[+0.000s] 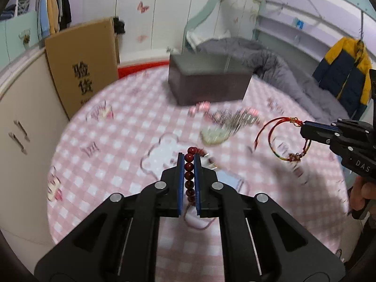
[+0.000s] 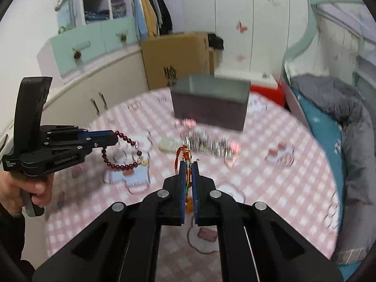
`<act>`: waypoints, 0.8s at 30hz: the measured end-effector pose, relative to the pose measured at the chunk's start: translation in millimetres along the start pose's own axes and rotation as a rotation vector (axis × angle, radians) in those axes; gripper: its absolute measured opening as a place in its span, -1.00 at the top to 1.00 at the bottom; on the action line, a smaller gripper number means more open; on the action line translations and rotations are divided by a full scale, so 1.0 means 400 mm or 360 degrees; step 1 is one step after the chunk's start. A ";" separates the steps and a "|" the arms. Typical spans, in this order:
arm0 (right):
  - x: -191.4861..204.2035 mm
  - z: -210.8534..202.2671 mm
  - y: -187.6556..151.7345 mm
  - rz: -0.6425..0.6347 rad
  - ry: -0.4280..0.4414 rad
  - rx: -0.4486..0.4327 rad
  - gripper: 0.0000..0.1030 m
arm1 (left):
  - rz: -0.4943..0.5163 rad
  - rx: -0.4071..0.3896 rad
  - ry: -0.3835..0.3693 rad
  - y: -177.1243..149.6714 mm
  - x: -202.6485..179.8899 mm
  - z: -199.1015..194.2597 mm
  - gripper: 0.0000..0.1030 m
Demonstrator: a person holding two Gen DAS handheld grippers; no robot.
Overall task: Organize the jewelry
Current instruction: 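Carry both bracelets over the grey tin and open both tools inside it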
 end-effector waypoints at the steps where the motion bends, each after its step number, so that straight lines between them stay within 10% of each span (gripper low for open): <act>1: 0.004 -0.012 0.015 -0.0013 0.0003 -0.0024 0.94 | 0.0007 -0.0035 0.0005 0.021 -0.001 -0.017 0.86; 13: 0.014 -0.082 0.300 -0.0057 0.0078 -0.0313 0.94 | 0.0007 -0.0372 0.0006 0.324 0.053 -0.102 0.86; 24: -0.068 0.118 0.414 0.0036 0.0060 -0.0156 0.94 | -0.0033 -0.0251 -0.0115 0.468 0.057 0.092 0.85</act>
Point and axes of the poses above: each gripper's, at about its wrist camera, not at the fingertips, and z roughly the way its jaws point, x to its left, y to its top, the point moved 8 cm from there along z, roughly the way its jaws point, and after that the axes turned 14 degrees about z, right-handed, at the moved point
